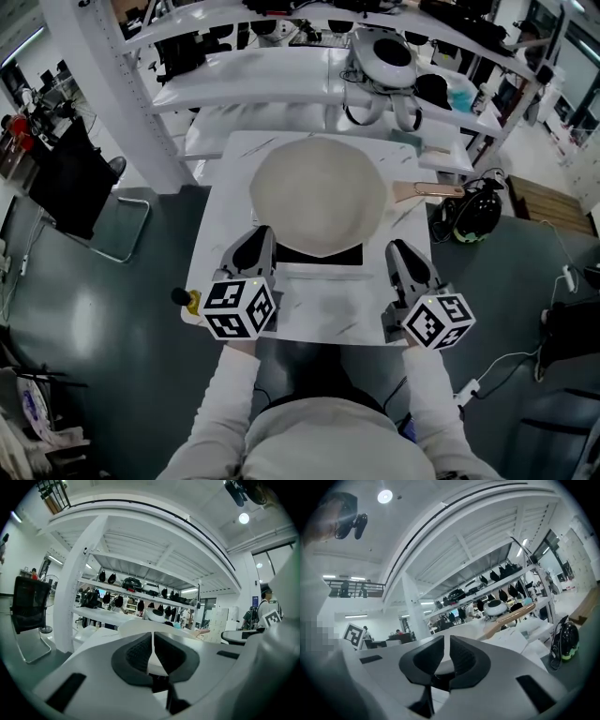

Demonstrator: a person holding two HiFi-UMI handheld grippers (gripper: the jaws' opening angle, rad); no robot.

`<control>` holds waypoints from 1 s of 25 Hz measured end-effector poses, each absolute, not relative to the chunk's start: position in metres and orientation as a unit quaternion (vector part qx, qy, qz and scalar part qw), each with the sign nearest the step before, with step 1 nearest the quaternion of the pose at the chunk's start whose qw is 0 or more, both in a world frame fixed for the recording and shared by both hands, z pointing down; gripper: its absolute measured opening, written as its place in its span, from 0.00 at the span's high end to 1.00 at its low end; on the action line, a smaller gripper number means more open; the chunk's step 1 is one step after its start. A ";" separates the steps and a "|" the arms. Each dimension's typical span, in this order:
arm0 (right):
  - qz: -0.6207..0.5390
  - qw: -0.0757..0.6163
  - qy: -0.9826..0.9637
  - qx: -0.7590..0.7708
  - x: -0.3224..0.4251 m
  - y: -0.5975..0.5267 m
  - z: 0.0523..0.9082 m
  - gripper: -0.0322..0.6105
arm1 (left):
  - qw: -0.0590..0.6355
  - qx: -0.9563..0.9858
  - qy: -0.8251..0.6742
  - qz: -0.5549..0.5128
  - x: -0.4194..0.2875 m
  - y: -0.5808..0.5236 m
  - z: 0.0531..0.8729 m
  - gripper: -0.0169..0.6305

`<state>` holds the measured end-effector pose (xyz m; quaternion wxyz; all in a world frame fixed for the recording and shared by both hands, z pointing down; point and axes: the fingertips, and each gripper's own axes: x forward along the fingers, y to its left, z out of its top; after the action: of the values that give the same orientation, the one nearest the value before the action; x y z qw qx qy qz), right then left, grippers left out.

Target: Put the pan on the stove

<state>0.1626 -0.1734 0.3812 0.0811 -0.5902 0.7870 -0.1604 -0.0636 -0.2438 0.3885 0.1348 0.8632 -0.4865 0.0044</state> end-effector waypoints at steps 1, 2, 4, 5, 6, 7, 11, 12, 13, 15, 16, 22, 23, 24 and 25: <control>-0.156 0.079 0.786 -0.593 0.162 -0.171 0.380 0.87 | 0.131 0.865 -0.484 0.008 -0.062 -0.240 0.389 0.93; -0.151 0.076 0.786 -0.595 0.161 -0.168 0.380 0.89 | 0.127 0.867 -0.482 0.012 -0.061 -0.237 0.390 0.93; -0.139 0.064 0.787 -0.597 0.158 -0.164 0.378 0.90 | 0.117 0.870 -0.479 0.017 -0.059 -0.232 0.389 0.93; -0.132 0.057 0.788 -0.598 0.156 -0.162 0.377 0.91 | 0.113 0.871 -0.478 0.019 -0.058 -0.230 0.388 0.93; -0.124 0.050 0.789 -0.600 0.154 -0.160 0.375 0.91 | 0.111 0.872 -0.477 0.020 -0.058 -0.229 0.387 0.93; -0.118 0.044 0.789 -0.601 0.152 -0.158 0.373 0.91 | 0.109 0.873 -0.475 0.021 -0.058 -0.226 0.385 0.93; -0.105 0.030 0.788 -0.606 0.144 -0.150 0.371 0.91 | 0.107 0.876 -0.470 0.024 -0.060 -0.217 0.384 0.93; -0.104 0.028 0.788 -0.607 0.142 -0.149 0.371 0.91 | 0.106 0.876 -0.469 0.025 -0.061 -0.216 0.384 0.93; -0.104 0.025 0.787 -0.607 0.139 -0.147 0.372 0.91 | 0.105 0.877 -0.469 0.027 -0.062 -0.214 0.384 0.93; -0.104 0.022 0.787 -0.608 0.135 -0.144 0.373 0.91 | 0.103 0.878 -0.467 0.029 -0.064 -0.210 0.386 0.93; -0.103 0.021 0.787 -0.608 0.133 -0.141 0.374 0.91 | 0.103 0.878 -0.466 0.029 -0.065 -0.208 0.387 0.93; -0.099 0.017 0.784 -0.613 0.124 -0.128 0.375 0.91 | 0.104 0.882 -0.459 0.029 -0.069 -0.192 0.390 0.93; -0.099 0.016 0.784 -0.613 0.123 -0.127 0.377 0.91 | 0.103 0.882 -0.459 0.029 -0.070 -0.190 0.390 0.93; -0.099 0.015 0.784 -0.612 0.121 -0.125 0.378 0.91 | 0.103 0.882 -0.458 0.029 -0.070 -0.189 0.391 0.93; -0.098 0.014 0.785 -0.612 0.120 -0.124 0.378 0.91 | 0.102 0.882 -0.458 0.029 -0.071 -0.187 0.391 0.93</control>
<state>0.1199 -0.1236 0.3781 0.0141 -0.6121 0.7846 -0.0981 -0.0709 -0.1874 0.3910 0.1021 0.8824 -0.4583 0.0289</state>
